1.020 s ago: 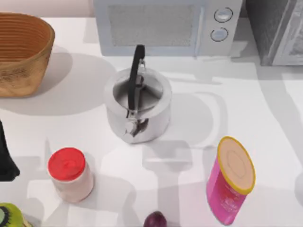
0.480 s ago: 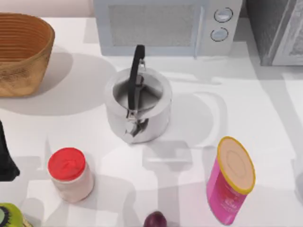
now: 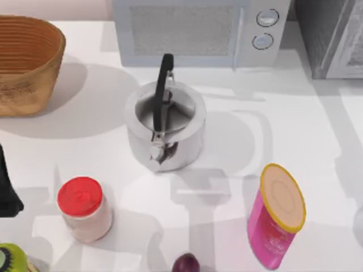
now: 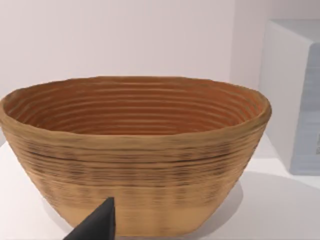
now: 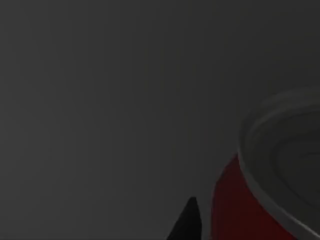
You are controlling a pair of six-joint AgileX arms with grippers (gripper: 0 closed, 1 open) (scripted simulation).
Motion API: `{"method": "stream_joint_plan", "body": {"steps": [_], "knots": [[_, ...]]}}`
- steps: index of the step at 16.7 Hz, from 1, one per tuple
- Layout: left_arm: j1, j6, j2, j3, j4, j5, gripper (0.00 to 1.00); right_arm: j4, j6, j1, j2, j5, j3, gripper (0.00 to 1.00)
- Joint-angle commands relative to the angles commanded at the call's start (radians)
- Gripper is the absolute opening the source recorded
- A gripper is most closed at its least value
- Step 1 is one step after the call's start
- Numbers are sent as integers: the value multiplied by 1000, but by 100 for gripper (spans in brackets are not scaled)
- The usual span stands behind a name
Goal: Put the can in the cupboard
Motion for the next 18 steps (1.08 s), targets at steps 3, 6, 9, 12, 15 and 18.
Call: {"method": "stream_joint_plan", "body": {"steps": [3, 6, 9, 12, 15, 18], "knots": [[0, 0, 0, 0, 0, 0, 100, -18, 1, -7, 51, -5, 59, 0], [0, 0, 0, 0, 0, 0, 100, -18, 1, -7, 51, -5, 59, 0], [0, 0, 0, 0, 0, 0, 100, -18, 1, -7, 51, -5, 59, 15], [0, 0, 0, 0, 0, 0, 100, -18, 1, -7, 51, -5, 59, 38], [0, 0, 0, 0, 0, 0, 100, -18, 1, -7, 51, -5, 59, 60], [0, 0, 0, 0, 0, 0, 100, -18, 1, -7, 51, -5, 59, 83]]}}
